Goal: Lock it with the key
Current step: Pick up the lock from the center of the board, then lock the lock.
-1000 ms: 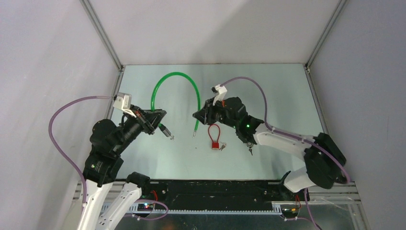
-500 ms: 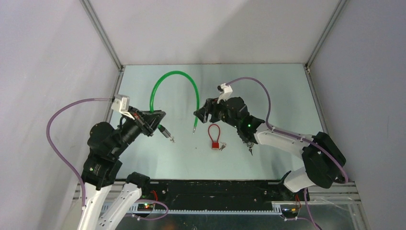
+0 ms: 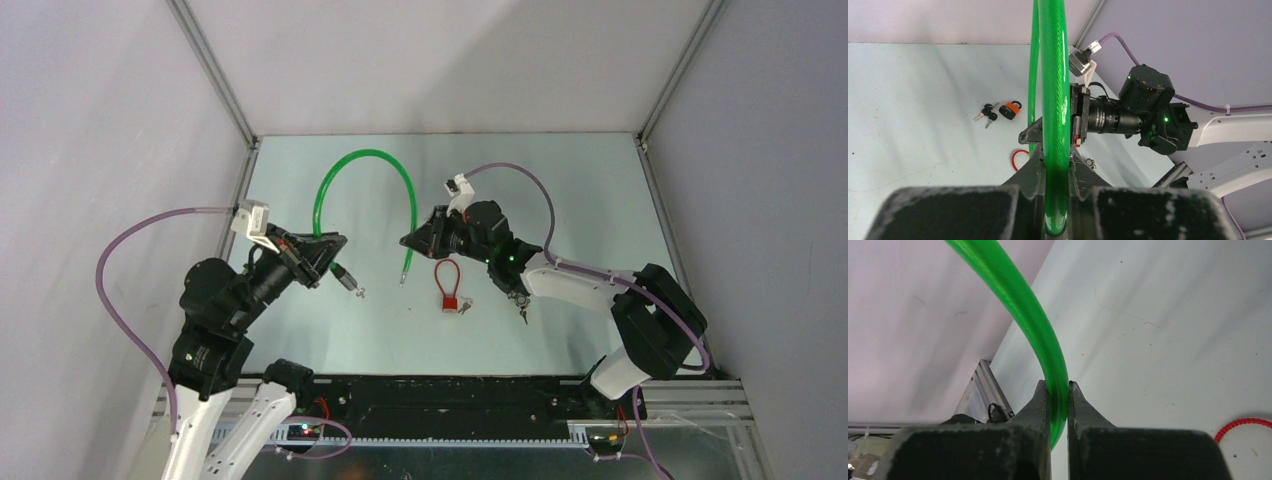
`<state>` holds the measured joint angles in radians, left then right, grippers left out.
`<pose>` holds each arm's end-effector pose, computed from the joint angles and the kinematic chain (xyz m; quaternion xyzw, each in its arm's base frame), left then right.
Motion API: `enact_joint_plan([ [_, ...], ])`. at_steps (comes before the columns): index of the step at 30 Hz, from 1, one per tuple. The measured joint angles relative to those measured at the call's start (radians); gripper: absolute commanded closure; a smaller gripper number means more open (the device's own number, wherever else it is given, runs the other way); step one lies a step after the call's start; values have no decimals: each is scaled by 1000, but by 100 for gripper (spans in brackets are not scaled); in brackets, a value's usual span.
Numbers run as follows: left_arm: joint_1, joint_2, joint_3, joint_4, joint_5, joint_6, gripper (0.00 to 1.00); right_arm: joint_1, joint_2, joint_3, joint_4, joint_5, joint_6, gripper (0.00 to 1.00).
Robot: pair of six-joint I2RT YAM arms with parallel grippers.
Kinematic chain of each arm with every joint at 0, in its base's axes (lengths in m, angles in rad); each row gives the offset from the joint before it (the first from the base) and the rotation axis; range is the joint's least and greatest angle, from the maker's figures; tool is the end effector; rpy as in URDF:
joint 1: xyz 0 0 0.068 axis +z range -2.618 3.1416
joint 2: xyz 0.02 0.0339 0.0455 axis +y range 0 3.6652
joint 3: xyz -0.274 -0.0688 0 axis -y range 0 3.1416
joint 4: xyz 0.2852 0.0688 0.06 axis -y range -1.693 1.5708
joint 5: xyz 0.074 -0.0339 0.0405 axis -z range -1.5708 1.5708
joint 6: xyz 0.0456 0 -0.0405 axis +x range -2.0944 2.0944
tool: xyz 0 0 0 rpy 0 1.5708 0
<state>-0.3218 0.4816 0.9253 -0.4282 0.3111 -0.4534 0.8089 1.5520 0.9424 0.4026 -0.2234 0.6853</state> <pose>0.1155 -0.0532 0.4189 0.0646 0.6989 -0.3667 0.6107 0.2681 0.2956 0.2490 -0.1178 0.7657 0.4891 0.4007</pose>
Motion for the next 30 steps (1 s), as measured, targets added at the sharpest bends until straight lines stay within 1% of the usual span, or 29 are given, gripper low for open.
enact_joint_plan([
  [3, 0, 0, -5, 5, 20, 1, 100, 0, -17, 3, -5, 10, 77, 100],
  [6, 0, 0, -27, 31, 51, 2, 100, 10, -63, 3, -10, 52, 179, 100],
  [9, 0, 4, -47, 54, 88, 2, 100, 34, -119, 3, -15, 121, 262, 100],
  [12, 0, 13, -49, 87, 122, 2, 100, 79, -178, 3, -32, 227, 319, 100],
  [16, 0, 24, -58, 163, 186, 2, 100, 145, -224, 3, -39, 348, 369, 100],
  [22, 0, 27, -152, 322, 313, 10, 100, 223, -236, 3, -47, 489, 445, 100],
  [26, 0, 38, -166, 374, 396, 33, 100, 253, -254, 3, -67, 567, 460, 100],
  [30, 0, 39, -166, 434, 474, 61, 100, 291, -306, 2, -76, 673, 434, 100],
])
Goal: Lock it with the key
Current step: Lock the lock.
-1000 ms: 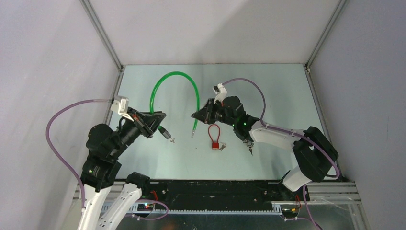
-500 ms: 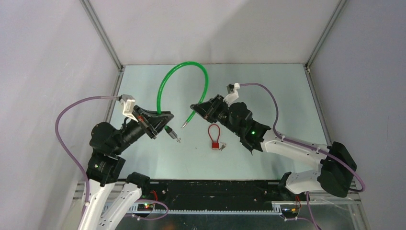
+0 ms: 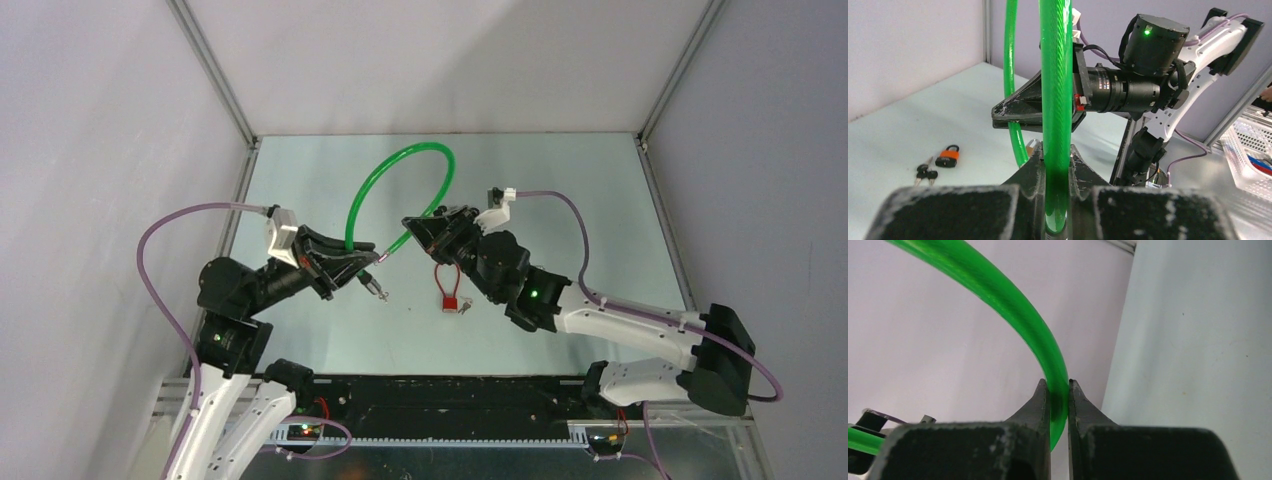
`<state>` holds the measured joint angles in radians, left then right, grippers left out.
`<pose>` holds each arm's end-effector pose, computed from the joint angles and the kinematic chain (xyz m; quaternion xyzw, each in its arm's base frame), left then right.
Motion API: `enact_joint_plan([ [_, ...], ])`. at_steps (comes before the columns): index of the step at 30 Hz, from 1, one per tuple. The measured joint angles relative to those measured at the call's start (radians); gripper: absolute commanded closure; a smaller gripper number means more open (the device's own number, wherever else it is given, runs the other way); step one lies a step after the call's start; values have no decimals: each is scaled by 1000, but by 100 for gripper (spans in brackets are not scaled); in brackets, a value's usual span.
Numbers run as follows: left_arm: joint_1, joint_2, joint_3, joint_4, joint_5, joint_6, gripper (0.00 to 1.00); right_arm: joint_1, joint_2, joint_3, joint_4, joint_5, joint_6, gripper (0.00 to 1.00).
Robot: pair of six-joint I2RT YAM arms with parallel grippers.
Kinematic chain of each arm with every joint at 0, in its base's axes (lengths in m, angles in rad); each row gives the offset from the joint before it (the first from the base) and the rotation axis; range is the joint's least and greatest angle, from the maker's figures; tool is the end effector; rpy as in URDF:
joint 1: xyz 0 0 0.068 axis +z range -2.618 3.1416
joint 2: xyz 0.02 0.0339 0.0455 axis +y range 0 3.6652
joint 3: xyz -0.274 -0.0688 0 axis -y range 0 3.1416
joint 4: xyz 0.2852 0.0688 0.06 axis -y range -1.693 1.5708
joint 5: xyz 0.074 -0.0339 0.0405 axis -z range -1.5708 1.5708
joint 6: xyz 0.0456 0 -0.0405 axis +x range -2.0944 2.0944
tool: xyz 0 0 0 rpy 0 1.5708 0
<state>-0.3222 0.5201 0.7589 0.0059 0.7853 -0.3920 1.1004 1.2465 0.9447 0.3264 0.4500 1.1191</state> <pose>0.1304 -0.0775 0.4012 0.2815 0.5789 -0.4752 0.5999 0.1708 0.2922 0.3486 0.1660 0.6792 0.5555 0.4499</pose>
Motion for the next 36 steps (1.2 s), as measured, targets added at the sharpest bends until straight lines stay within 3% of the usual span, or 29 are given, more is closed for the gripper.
enact_joint_plan([
  [10, -1, -24, -6, 81, 53, 19, 100, 84, -66, -8, 24, 117, -93, 100],
  [36, -4, -23, -32, 182, -17, -17, 100, 111, -42, -14, 55, 128, -111, 100],
])
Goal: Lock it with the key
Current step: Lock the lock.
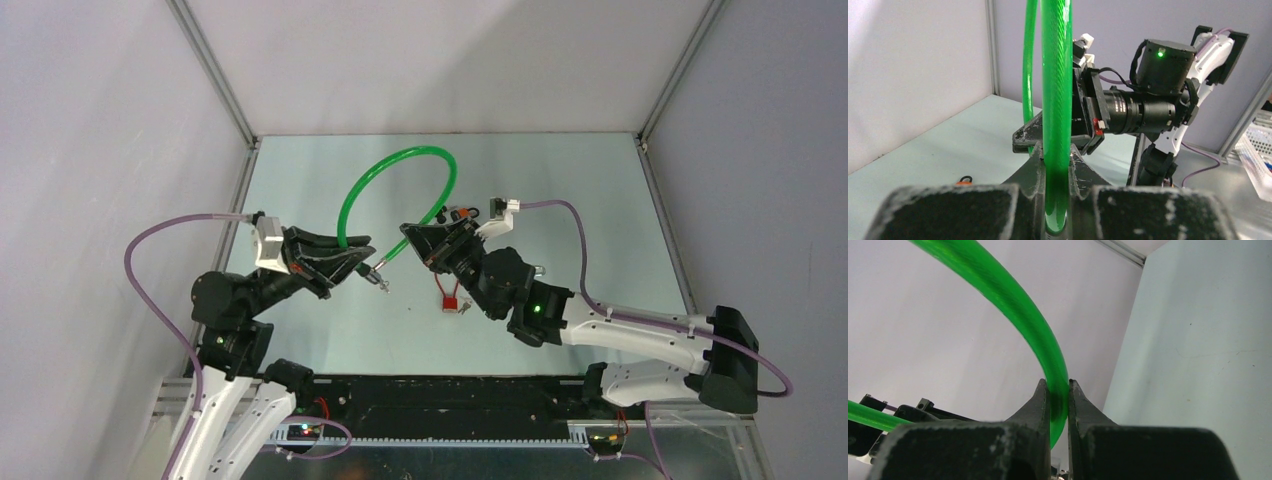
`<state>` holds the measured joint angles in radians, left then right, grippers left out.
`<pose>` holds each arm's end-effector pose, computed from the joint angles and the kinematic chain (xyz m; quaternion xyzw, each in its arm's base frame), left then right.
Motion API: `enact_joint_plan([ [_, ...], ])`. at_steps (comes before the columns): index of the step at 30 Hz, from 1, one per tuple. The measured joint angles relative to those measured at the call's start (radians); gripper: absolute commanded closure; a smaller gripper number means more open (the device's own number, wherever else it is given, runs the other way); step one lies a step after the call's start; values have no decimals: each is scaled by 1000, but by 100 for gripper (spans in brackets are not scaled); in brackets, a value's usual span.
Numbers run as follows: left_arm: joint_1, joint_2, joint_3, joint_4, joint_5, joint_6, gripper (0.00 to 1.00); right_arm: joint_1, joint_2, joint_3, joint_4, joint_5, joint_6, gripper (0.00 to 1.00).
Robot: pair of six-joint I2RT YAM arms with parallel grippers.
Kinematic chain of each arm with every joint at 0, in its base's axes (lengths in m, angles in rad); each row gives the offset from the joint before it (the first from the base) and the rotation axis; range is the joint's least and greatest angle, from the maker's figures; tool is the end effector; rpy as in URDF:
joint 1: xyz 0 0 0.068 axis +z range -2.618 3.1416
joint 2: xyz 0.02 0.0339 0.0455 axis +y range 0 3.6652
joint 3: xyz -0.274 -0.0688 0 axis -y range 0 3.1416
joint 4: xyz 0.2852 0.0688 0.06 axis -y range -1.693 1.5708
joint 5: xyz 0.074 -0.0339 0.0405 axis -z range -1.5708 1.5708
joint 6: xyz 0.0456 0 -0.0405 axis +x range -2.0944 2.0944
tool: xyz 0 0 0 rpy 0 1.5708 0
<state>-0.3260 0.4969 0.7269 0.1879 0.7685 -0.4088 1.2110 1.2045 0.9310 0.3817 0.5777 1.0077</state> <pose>0.1232 -0.0751 0.4109 0.2931 0.5179 -0.4699 0.6520 0.1375 0.2947 0.3622 0.1460 0.6584 0.5542 0.4880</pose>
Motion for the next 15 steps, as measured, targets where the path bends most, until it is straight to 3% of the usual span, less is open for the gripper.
enact_joint_plan([
  [15, -18, 13, -77, 88, -100, -64, 100, 1, 54, 16, 38, 16, -75, 100],
])
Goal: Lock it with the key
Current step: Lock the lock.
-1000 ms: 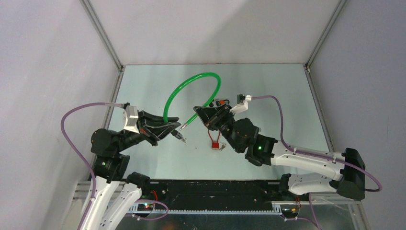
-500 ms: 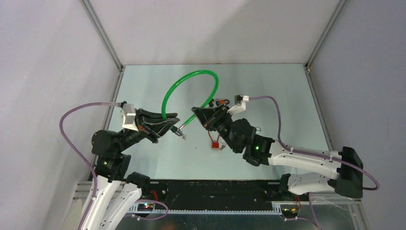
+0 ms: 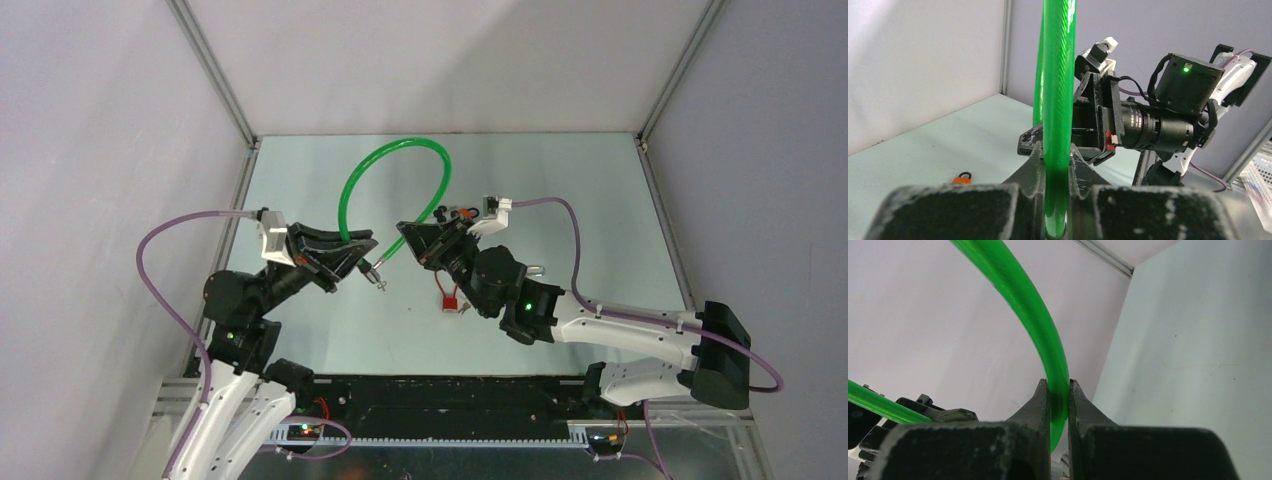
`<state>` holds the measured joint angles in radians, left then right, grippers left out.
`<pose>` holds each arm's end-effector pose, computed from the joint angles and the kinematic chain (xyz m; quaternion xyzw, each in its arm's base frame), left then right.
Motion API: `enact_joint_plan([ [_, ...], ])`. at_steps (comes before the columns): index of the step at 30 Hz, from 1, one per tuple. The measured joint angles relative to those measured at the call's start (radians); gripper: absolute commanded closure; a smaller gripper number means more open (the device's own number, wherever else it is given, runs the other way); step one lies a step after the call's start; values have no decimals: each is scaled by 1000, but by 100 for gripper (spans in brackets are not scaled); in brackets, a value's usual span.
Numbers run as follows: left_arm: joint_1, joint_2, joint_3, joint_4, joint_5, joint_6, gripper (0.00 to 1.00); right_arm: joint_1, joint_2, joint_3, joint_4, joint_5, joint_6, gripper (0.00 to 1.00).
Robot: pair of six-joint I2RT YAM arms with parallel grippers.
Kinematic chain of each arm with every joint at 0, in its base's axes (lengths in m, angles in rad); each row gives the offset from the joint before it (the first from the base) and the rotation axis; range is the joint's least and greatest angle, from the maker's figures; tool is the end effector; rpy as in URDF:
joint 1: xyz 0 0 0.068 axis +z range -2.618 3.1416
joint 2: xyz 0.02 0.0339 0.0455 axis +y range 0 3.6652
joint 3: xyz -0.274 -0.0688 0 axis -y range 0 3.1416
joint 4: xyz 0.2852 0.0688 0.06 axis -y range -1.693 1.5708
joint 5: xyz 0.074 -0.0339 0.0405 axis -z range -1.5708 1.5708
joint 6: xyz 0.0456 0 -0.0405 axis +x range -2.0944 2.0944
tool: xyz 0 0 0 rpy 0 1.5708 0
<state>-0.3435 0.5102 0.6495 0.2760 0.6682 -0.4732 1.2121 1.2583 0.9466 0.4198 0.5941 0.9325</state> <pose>0.1369 -0.0790 0.3906 0.2407 0.5327 -0.4786 0.6552 0.1421 0.3064 0.3559 0.1267 0.6628 0.5316 0.5120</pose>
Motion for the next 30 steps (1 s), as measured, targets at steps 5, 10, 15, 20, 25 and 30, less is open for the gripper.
enact_joint_plan([
  [5, -21, -1, -26, 32, -63, -1, 100, 3, 0, 9, -3, 24, -11, 100],
  [10, -36, -22, -51, 50, -180, -45, 100, 9, 22, 29, -7, 32, -14, 100],
  [15, -42, -41, -71, 52, -291, -80, 100, 9, 71, 58, -3, 38, -11, 100],
  [20, -46, -30, -72, 61, -291, -80, 100, 8, 85, 66, -2, 36, -10, 100],
  [25, -52, -27, -75, 93, -306, -79, 100, -11, 98, 77, -2, -4, 18, 100],
  [30, -61, -33, -105, 130, -369, -81, 89, -54, 112, 82, -3, -93, 80, 100],
])
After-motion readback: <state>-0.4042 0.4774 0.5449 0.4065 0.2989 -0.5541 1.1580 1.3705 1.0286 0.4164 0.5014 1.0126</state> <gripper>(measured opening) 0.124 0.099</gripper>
